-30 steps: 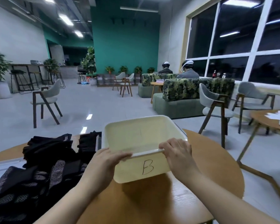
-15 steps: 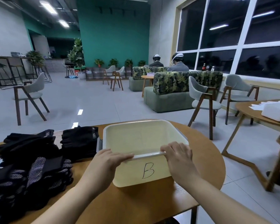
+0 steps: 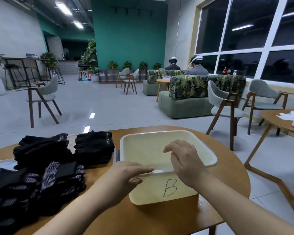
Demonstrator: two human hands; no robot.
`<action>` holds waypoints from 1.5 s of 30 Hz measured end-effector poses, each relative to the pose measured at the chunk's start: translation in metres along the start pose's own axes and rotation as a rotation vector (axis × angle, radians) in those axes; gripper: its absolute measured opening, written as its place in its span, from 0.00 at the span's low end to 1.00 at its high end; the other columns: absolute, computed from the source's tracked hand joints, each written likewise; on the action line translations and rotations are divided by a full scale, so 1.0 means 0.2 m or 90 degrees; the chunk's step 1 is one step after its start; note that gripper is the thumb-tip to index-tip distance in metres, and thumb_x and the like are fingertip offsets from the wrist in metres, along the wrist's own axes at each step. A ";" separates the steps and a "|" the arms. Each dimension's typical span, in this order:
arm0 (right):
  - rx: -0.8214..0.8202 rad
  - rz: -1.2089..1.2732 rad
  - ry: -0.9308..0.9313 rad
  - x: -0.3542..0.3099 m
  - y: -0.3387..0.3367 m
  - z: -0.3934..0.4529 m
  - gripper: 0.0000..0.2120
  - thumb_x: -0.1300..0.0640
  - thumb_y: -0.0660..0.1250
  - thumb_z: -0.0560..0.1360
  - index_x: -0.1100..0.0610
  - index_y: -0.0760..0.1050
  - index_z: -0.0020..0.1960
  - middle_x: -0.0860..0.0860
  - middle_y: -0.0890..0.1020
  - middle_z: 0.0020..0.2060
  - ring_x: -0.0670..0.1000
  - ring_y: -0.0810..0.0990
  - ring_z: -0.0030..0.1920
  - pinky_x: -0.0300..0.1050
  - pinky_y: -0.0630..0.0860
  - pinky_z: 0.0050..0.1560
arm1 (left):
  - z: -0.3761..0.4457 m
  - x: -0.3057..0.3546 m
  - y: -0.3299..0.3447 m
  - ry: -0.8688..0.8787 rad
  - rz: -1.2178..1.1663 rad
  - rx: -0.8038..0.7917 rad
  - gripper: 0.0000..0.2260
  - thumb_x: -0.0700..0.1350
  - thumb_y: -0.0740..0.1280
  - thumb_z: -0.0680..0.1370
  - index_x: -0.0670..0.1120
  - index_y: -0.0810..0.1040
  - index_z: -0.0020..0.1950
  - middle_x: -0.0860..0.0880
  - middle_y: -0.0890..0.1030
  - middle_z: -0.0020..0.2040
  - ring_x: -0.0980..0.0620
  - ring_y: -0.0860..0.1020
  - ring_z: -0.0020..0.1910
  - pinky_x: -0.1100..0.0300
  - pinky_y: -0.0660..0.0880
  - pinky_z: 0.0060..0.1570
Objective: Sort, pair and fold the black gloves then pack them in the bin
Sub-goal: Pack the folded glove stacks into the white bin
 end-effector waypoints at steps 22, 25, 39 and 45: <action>-0.381 0.002 -0.009 -0.28 0.62 0.80 0.21 0.57 0.56 0.79 0.50 0.64 0.72 0.45 0.66 0.70 0.47 0.64 0.69 0.41 0.63 0.65 | 0.01 -1.05 -0.44 -0.441 -0.059 0.109 0.20 0.41 0.62 0.79 0.49 0.66 0.71 0.52 0.70 0.67 0.54 0.69 0.65 0.63 0.65 0.62; -0.466 -0.003 -0.012 -0.30 0.77 0.87 0.23 0.57 0.57 0.78 0.50 0.62 0.73 0.46 0.66 0.70 0.49 0.67 0.68 0.42 0.65 0.63 | 0.06 -1.15 -0.45 -0.476 -0.046 0.094 0.21 0.41 0.61 0.80 0.47 0.63 0.72 0.48 0.69 0.70 0.51 0.68 0.68 0.61 0.65 0.64; -0.671 -0.106 0.082 -0.09 1.37 1.18 0.36 0.45 0.66 0.75 0.55 0.53 0.76 0.53 0.65 0.72 0.57 0.67 0.69 0.51 0.67 0.66 | 0.41 -1.59 -0.30 -0.537 0.002 -0.246 0.29 0.54 0.62 0.79 0.48 0.53 0.75 0.46 0.70 0.68 0.48 0.71 0.65 0.57 0.67 0.63; -0.723 -0.025 0.101 -0.02 1.50 1.22 0.48 0.43 0.70 0.72 0.48 0.39 0.77 0.49 0.60 0.75 0.56 0.63 0.72 0.53 0.64 0.69 | 0.41 -1.68 -0.26 -0.527 0.051 -0.305 0.28 0.49 0.60 0.81 0.49 0.50 0.77 0.47 0.69 0.71 0.48 0.68 0.68 0.60 0.65 0.58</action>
Point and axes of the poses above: each hand's wrist, its own z-axis towards the middle knuckle, its own y-axis out of the palm, x = y × z, the point moved 5 cm from there along z, towards the middle knuckle
